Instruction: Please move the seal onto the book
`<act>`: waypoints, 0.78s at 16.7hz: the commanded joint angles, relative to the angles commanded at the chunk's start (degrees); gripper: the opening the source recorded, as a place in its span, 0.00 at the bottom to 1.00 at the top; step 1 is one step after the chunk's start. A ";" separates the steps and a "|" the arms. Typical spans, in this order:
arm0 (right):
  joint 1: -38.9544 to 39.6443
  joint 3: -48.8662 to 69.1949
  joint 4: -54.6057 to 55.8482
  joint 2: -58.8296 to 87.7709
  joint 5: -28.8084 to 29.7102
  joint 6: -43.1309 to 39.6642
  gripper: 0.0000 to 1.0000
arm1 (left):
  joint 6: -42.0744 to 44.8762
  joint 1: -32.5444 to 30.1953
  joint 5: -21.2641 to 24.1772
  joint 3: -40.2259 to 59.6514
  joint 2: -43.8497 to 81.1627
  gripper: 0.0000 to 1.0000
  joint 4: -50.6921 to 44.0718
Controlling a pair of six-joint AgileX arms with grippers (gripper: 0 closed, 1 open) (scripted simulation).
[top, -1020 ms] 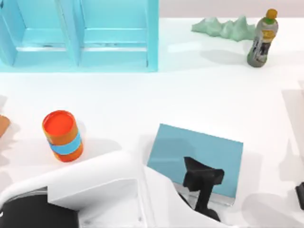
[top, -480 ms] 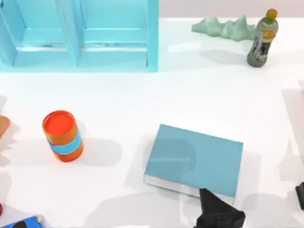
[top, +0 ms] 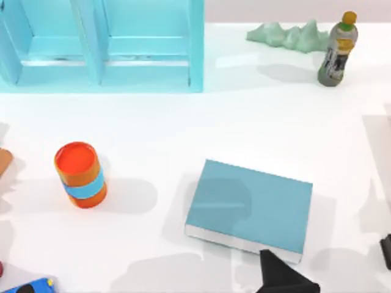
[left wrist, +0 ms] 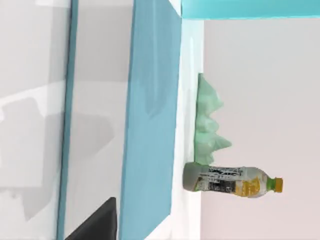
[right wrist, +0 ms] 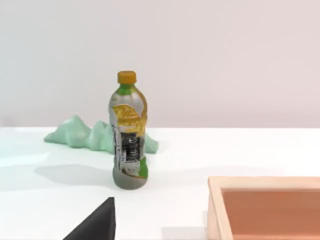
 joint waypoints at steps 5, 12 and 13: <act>0.00 0.00 0.00 0.00 0.00 0.00 1.00 | 5.51 3.53 2.02 -1.57 -4.89 1.00 1.93; 0.00 0.00 0.00 0.00 0.00 0.00 1.00 | 38.09 21.44 12.66 -11.24 -29.84 1.00 13.62; 0.00 0.00 0.00 0.00 0.00 0.00 1.00 | 45.13 24.74 14.72 -13.33 -34.46 1.00 15.95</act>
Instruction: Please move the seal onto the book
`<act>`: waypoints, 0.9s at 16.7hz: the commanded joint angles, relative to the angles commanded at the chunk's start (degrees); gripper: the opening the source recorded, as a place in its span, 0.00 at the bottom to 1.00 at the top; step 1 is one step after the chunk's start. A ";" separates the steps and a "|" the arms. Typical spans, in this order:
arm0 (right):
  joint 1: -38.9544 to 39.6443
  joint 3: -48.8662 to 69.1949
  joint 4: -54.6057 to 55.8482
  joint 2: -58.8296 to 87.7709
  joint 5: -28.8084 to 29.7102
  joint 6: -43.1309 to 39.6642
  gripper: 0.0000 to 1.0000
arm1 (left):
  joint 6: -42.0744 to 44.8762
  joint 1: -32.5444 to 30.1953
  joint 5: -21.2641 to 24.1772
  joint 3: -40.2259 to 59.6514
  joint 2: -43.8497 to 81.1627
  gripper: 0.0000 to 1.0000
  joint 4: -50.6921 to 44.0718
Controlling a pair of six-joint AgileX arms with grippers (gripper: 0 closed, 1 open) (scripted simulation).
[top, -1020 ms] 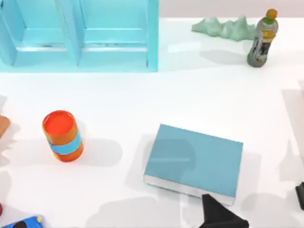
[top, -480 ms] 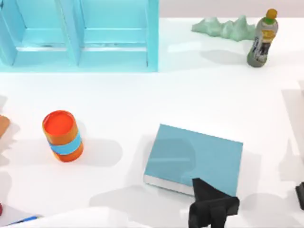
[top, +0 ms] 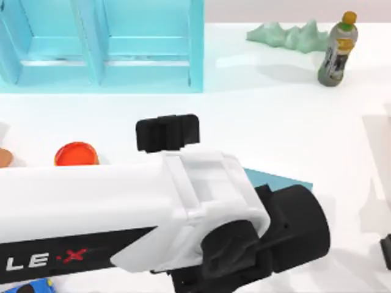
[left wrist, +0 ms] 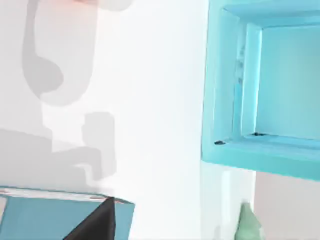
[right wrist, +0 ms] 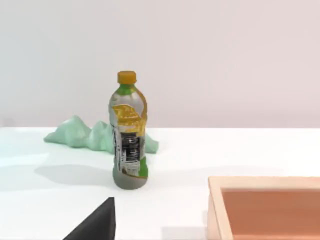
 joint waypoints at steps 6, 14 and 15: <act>0.00 0.00 0.00 0.00 0.00 0.00 1.00 | 51.95 20.80 14.28 -15.77 -28.95 1.00 16.07; 0.00 0.00 0.00 0.00 0.00 0.00 1.00 | 123.95 47.63 36.45 -43.58 -65.16 1.00 41.22; 0.00 0.00 0.00 0.00 0.00 0.00 1.00 | 131.03 50.55 39.04 -47.01 -69.05 1.00 44.36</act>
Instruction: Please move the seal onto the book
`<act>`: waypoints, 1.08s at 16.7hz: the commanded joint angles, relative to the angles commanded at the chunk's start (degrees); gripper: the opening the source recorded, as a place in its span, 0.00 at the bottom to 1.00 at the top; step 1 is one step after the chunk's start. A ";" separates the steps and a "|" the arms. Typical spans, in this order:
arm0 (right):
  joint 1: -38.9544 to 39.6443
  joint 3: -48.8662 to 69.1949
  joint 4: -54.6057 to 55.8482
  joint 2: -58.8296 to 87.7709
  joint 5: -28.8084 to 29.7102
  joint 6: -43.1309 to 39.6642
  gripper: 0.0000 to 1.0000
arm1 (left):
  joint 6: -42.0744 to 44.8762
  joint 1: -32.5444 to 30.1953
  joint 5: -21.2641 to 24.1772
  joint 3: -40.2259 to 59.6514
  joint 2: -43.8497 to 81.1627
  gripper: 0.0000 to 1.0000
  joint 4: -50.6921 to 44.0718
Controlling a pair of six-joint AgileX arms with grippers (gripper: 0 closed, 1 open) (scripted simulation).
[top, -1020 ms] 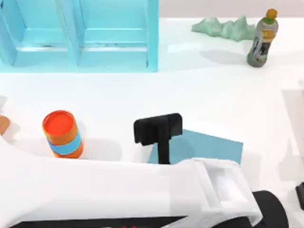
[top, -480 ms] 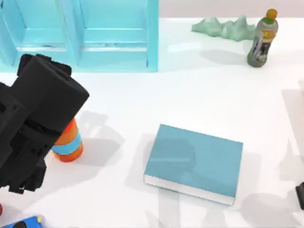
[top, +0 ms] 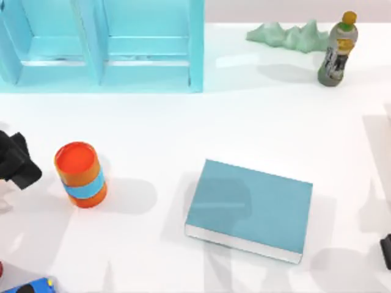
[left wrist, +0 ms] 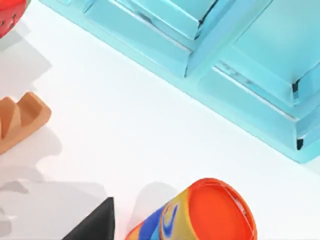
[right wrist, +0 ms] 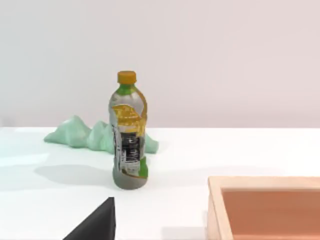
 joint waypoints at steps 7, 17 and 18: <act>0.00 0.00 0.00 0.00 0.00 0.00 1.00 | 34.24 16.17 13.72 -19.34 -20.95 1.00 18.38; 0.00 0.00 0.00 0.00 0.00 0.00 1.00 | 41.08 19.97 16.80 -23.93 -25.81 1.00 23.12; -0.19 0.57 -0.51 0.56 0.02 -0.15 1.00 | 41.08 19.97 16.80 -23.93 -25.81 1.00 23.12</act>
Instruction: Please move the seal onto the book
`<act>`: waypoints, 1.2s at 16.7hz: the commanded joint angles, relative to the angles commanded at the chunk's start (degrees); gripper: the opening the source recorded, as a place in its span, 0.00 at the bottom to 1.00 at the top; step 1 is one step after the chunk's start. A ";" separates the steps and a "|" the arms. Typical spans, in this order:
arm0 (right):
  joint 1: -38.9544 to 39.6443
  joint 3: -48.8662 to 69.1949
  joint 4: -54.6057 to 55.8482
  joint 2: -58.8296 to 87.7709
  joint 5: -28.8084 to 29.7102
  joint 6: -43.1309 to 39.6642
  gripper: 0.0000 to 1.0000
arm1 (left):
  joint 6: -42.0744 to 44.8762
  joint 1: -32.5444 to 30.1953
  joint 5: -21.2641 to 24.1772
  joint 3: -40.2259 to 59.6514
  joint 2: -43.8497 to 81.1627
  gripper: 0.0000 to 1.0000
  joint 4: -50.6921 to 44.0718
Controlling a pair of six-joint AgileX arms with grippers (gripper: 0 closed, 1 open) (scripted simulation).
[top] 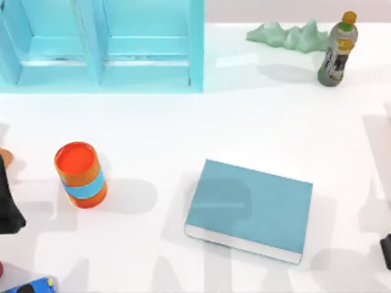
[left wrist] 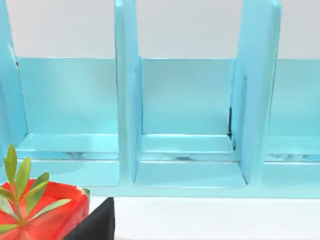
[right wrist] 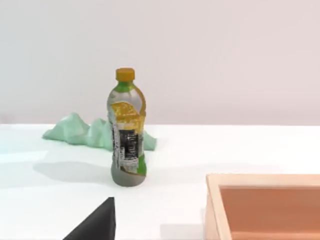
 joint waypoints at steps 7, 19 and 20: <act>-5.33 19.79 -15.34 21.12 -0.01 -5.04 1.00 | 0.00 0.00 0.00 0.00 0.00 1.00 0.00; -19.31 72.48 -58.09 88.14 -0.16 -18.46 1.00 | 0.00 0.00 0.00 0.00 0.00 1.00 0.00; -20.23 76.12 -60.78 92.33 -0.13 -19.39 1.00 | 0.00 0.00 0.00 0.00 0.00 1.00 0.00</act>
